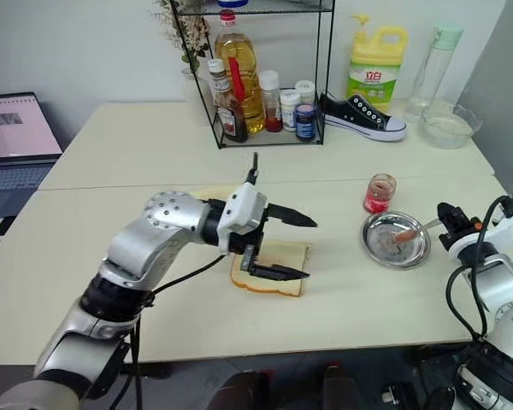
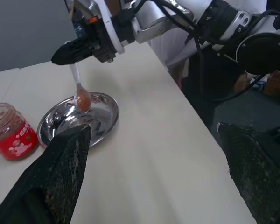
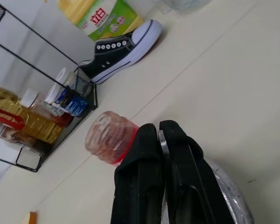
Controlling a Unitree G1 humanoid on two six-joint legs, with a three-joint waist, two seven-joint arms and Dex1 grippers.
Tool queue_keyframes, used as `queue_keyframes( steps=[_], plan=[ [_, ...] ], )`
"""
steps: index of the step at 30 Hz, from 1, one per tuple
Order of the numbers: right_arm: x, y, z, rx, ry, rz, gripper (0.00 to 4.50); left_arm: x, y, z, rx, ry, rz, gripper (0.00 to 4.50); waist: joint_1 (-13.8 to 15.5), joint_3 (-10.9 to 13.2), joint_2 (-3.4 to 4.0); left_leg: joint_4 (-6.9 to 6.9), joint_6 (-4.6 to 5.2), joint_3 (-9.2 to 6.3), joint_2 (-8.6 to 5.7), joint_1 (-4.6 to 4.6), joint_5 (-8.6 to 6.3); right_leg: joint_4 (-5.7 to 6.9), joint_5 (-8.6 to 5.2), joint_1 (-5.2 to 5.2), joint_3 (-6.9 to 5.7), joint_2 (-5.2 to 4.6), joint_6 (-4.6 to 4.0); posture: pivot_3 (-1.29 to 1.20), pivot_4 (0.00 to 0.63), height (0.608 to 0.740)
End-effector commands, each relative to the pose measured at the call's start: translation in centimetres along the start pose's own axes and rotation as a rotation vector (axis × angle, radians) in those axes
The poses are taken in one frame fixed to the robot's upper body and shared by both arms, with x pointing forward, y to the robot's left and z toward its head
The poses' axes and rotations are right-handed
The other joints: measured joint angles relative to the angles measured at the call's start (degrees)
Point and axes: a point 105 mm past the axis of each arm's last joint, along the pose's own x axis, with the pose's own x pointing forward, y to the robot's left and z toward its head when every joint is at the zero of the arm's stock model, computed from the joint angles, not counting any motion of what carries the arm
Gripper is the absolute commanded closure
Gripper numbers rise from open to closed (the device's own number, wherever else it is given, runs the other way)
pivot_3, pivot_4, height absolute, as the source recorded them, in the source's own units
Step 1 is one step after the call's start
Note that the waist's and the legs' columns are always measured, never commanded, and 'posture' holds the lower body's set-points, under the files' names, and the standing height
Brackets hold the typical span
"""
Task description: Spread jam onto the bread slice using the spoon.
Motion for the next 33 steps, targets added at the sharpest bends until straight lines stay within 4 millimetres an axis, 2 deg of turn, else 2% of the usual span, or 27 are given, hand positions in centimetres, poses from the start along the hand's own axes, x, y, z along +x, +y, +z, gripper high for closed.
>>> queue_keyframes(
  steps=[1,5,9,16,20,24,28,30,33],
  plan=[
    [1.8,-0.1,1.4,0.022,-0.063,0.047,4.48,0.9,1.0,-0.3,0.062,0.013,-0.003,0.0,0.06,0.0,0.0,0.02,0.0,0.02,-0.01,0.01,0.0,0.01,0.0,0.01,0.05,0.0,0.0,0.0,0.15,0.74],
    [2.5,-3.0,1.1,0.037,-0.057,-0.015,4.48,1.2,1.6,-0.4,0.069,0.003,0.008,0.0,0.58,0.0,0.0,0.04,0.02,0.03,-0.06,-0.03,0.0,-0.05,0.0,0.01,0.1,-0.04,0.01,0.0,0.15,0.74],
    [2.5,-4.8,0.6,0.07,-0.045,-0.045,4.48,1.1,1.6,-0.6,0.069,0.003,0.013,0.0,0.69,0.0,0.0,0.06,0.02,0.08,-0.09,-0.04,-0.01,-0.05,0.0,0.0,0.17,-0.08,0.02,0.0,0.15,0.74],
    [2.0,-6.4,0.5,0.138,-0.064,-0.092,4.48,0.8,1.3,-0.9,0.064,0.008,0.019,0.0,0.7,0.0,0.0,0.12,0.02,0.07,-0.08,0.0,-0.01,-0.01,0.02,0.06,0.18,-0.08,0.06,0.0,0.15,0.74],
    [1.6,-6.2,2.0,0.19,-0.117,-0.084,3.46,0.8,1.5,-0.9,0.061,0.009,0.028,0.0,0.68,0.0,0.01,0.12,0.02,0.07,-0.08,-0.01,0.0,0.0,0.02,0.05,0.19,-0.08,0.06,0.0,0.15,0.74],
    [0.6,-5.9,4.0,0.183,-0.157,-0.085,1.95,0.2,1.5,-1.3,0.059,0.021,0.05,0.0,0.67,0.0,0.02,0.11,0.02,0.11,-0.07,0.0,0.0,0.0,0.02,0.02,0.24,-0.08,0.06,0.0,0.15,0.74],
    [-0.3,-5.4,5.7,0.1,-0.157,-0.093,0.71,-0.9,1.3,-1.8,0.039,0.044,0.071,0.0,0.66,-0.01,0.04,0.1,0.03,0.13,-0.07,0.0,-0.01,0.0,0.02,0.02,0.25,-0.08,0.06,0.0,0.15,0.74],
    [-0.7,-4.2,6.9,0.006,-0.141,-0.064,0.01,-2.2,1.4,-2.2,0.012,0.06,0.102,0.0,0.66,-0.01,0.04,0.1,0.03,0.13,-0.07,-0.01,-0.01,0.0,0.02,0.02,0.25,-0.08,0.06,0.0,0.15,0.74],
    [-0.9,-3.3,7.8,-0.139,-0.094,-0.058,0.01,-4.1,1.4,-3.0,-0.006,0.107,0.139,0.0,0.6,0.0,0.04,0.1,0.04,0.13,-0.06,0.0,-0.01,0.0,0.02,0.01,0.25,-0.07,0.06,0.0,0.15,0.74]
  ],
)
